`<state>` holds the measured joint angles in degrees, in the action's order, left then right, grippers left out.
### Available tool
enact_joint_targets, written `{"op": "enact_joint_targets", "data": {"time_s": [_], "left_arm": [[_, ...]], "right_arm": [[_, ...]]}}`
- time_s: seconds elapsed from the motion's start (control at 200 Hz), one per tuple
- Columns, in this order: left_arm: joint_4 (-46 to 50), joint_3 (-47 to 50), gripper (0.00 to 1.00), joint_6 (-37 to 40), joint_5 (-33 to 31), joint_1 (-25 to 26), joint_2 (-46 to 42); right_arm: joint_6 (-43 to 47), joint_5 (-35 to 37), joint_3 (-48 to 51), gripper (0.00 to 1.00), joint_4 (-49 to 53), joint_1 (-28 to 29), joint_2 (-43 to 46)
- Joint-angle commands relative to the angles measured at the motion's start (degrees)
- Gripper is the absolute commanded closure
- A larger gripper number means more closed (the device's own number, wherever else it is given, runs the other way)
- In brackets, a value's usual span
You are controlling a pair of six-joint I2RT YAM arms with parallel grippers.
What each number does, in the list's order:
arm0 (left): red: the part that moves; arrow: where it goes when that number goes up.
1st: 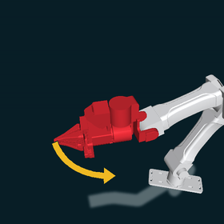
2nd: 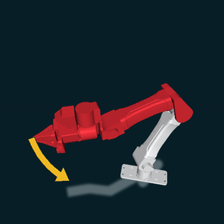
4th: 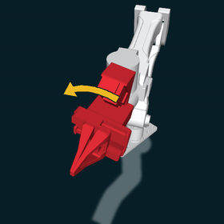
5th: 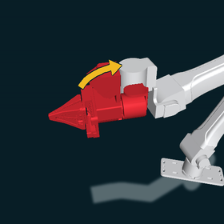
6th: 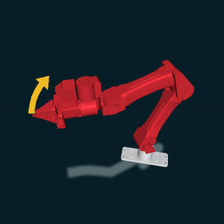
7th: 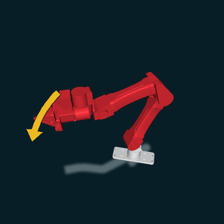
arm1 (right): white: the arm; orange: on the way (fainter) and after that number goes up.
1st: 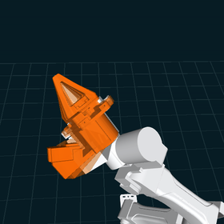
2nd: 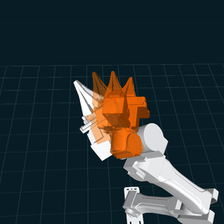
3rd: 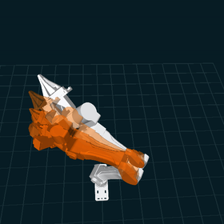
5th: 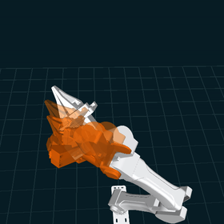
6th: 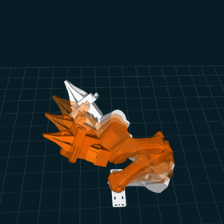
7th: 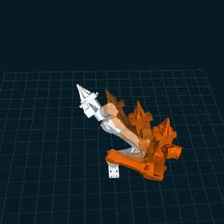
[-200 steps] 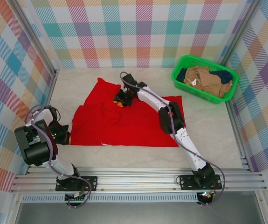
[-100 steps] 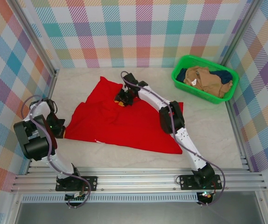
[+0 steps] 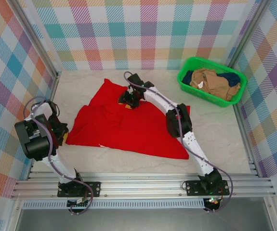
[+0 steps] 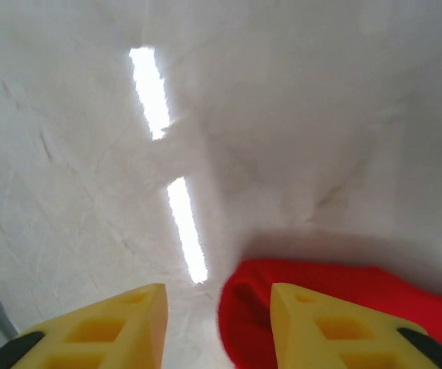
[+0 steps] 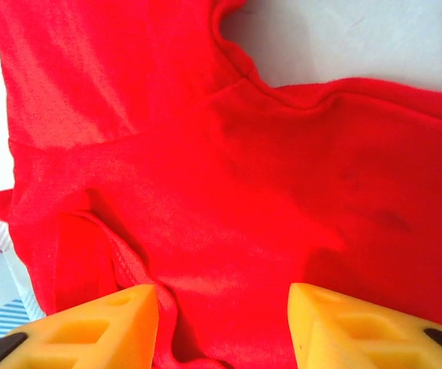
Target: Fold and stack the t-shirts
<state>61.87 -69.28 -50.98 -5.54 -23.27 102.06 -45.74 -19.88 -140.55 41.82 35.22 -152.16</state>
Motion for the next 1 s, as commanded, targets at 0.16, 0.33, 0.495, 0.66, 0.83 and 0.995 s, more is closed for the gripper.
{"op": "enact_joint_targets", "data": {"time_s": [0.16, 0.33, 0.495, 0.66, 0.83, 0.995], "left_arm": [[2.8, -4.3, 0.56, 8.7, -4.2, 11.4, -8.8], [3.3, 2.6, 0.72, 8.9, 8.9, 17.4, -8.4], [1.4, 5.8, 0.79, 9.4, 6.5, 16.9, -6.1], [0.6, 0.7, 0.81, 11.7, 3.0, 15.5, -0.5], [-0.2, -1.6, 0.81, 14.0, 1.6, 13.8, 4.0], [-3.3, -2.4, 0.83, 17.1, -0.4, 11.2, 8.6]], "right_arm": [[3.8, 7.1, 18.1, 0.46, 0.3, -0.7, 23.9], [-0.5, 5.8, 50.1, 0.53, -7.5, -3.0, 43.9], [-2.6, 0.7, 70.5, 0.59, -1.3, -5.2, 56.0], [-8.2, -2.8, 86.2, 0.61, -1.6, -6.4, 61.5], [-8.8, 0.9, 91.5, 0.61, 1.4, -10.2, 59.8], [-4.2, 6.1, 94.3, 0.61, 6.2, -16.7, 56.8]]}}
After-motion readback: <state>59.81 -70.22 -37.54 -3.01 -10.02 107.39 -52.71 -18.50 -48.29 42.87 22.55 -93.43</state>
